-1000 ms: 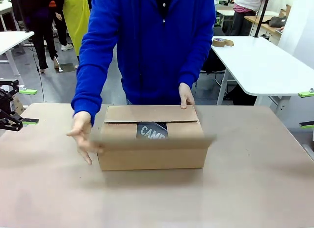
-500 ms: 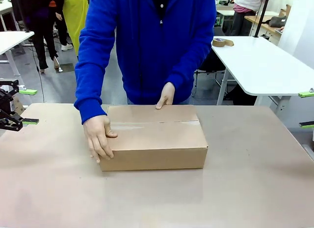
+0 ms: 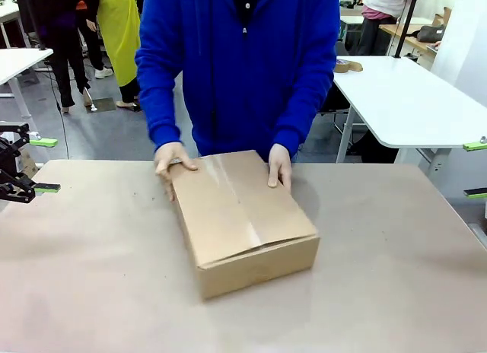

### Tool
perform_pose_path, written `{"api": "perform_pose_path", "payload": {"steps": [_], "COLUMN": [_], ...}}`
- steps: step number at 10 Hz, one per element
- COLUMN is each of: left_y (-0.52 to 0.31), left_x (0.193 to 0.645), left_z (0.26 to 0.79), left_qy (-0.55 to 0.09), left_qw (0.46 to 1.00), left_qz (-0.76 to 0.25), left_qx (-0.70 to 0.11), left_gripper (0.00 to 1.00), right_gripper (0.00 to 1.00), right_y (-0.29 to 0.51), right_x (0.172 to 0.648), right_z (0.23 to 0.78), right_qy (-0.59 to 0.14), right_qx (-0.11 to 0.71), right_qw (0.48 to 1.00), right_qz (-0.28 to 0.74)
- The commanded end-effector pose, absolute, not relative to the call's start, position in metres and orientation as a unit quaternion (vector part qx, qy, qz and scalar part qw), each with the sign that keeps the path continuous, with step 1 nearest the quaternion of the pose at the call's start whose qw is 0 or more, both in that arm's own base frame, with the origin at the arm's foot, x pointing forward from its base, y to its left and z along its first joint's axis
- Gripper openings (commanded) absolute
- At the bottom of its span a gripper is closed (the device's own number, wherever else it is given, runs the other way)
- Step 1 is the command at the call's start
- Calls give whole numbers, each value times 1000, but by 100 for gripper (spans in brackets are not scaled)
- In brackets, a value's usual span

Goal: Pack the gift set into the box.
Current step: Press and hold the closed box until the human finishes sealing it.

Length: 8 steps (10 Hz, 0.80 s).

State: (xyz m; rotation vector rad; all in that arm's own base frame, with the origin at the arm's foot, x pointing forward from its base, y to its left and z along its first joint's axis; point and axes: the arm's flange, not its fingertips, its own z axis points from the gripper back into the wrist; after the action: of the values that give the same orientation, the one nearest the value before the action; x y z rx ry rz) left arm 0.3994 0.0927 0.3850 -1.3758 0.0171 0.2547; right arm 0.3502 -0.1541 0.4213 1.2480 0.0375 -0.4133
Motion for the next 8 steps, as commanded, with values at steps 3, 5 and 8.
{"api": "perform_pose_path", "payload": {"steps": [3, 5, 8], "left_y": [92, 92, 93], "left_x": [397, 397, 399], "left_z": [387, 387, 385], "left_qy": [6, 6, 8], "left_qw": [766, 766, 765], "left_qz": [118, 118, 117], "left_qx": [-632, -632, -633], "left_gripper": [100, 100, 100], "right_gripper": [100, 100, 100], "right_y": [-154, -154, -154], "right_x": [347, 347, 350], "right_z": [423, 423, 421], "right_qy": [22, 22, 17], "right_qx": [579, 579, 580], "right_qw": [792, 792, 791], "right_qz": [-190, -190, -192]}}
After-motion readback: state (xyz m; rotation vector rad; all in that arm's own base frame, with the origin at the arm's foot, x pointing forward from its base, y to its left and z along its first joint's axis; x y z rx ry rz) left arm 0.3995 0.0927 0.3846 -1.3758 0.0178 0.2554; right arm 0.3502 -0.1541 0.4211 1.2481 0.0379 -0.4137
